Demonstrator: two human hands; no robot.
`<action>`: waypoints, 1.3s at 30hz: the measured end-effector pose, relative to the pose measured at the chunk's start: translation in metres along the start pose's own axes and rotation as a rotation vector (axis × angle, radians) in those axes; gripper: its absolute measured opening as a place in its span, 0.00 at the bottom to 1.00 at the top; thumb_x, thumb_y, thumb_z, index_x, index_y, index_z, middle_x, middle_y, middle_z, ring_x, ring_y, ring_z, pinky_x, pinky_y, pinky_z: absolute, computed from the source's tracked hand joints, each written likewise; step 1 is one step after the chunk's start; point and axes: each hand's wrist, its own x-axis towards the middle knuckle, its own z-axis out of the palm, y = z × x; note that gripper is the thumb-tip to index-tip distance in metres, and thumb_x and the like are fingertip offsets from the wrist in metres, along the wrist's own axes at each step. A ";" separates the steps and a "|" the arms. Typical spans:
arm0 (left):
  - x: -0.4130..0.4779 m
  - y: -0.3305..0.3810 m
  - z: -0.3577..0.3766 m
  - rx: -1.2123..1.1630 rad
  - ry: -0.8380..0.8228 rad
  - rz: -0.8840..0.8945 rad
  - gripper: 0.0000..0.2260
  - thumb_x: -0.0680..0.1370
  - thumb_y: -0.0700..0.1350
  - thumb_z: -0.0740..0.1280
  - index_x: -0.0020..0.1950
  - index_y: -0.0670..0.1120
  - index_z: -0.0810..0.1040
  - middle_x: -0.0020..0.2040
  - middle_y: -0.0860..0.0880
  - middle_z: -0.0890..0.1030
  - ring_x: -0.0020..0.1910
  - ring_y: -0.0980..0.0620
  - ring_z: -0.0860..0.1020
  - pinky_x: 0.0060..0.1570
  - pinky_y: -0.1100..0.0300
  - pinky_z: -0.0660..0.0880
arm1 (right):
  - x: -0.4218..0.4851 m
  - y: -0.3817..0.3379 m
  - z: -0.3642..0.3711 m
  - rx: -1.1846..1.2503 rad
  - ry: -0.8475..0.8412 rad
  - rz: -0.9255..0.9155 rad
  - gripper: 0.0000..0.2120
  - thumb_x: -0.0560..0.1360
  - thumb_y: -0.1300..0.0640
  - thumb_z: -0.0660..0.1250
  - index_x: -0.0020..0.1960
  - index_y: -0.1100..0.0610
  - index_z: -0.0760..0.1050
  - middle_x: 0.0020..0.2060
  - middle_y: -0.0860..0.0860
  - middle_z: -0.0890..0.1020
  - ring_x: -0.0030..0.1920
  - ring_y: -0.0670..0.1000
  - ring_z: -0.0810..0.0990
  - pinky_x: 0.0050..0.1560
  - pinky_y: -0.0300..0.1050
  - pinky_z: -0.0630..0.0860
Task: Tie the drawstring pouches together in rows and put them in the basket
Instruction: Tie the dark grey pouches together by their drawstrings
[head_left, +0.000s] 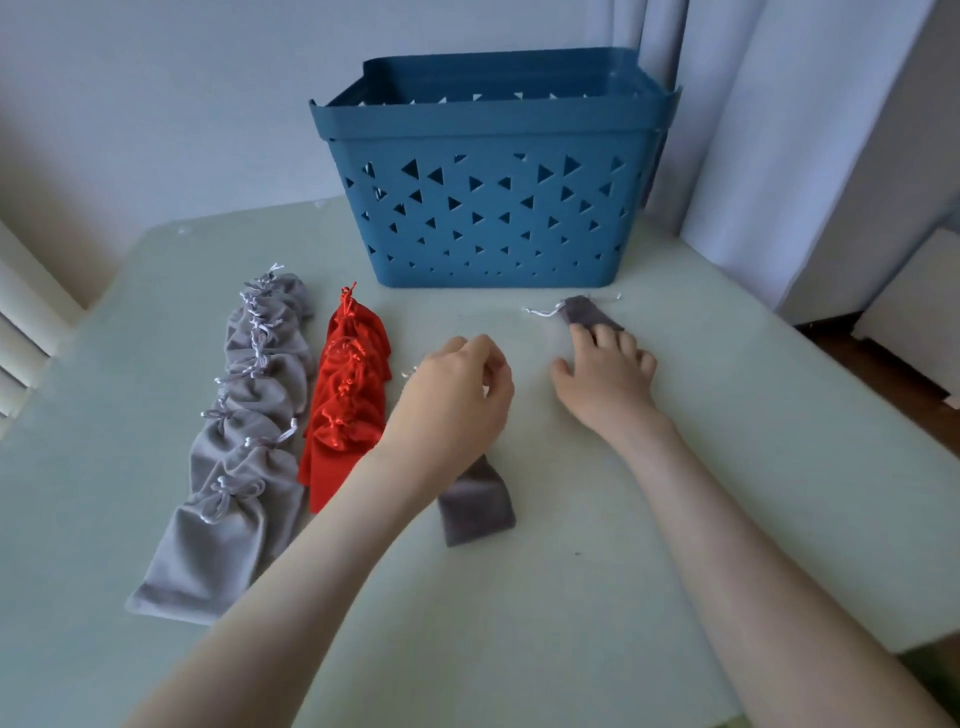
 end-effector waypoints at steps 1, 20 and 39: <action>0.006 0.003 0.005 0.020 -0.037 -0.029 0.07 0.78 0.43 0.61 0.50 0.42 0.78 0.46 0.45 0.78 0.45 0.44 0.76 0.48 0.52 0.73 | 0.000 0.000 0.001 0.002 0.002 -0.006 0.22 0.79 0.50 0.53 0.71 0.54 0.62 0.69 0.55 0.66 0.69 0.57 0.61 0.67 0.54 0.57; 0.070 0.017 0.048 -0.649 -0.397 -0.612 0.09 0.79 0.34 0.59 0.52 0.43 0.77 0.56 0.40 0.78 0.50 0.48 0.76 0.58 0.55 0.75 | 0.021 0.011 0.000 0.265 0.164 -0.013 0.15 0.75 0.70 0.56 0.55 0.56 0.74 0.55 0.55 0.78 0.60 0.57 0.71 0.49 0.45 0.58; 0.020 0.012 -0.017 -1.246 -0.080 -0.829 0.16 0.82 0.51 0.57 0.55 0.40 0.76 0.51 0.42 0.81 0.49 0.48 0.81 0.47 0.57 0.79 | -0.025 -0.023 -0.029 0.695 0.136 -0.842 0.03 0.77 0.62 0.63 0.47 0.60 0.75 0.46 0.48 0.73 0.47 0.46 0.72 0.50 0.32 0.68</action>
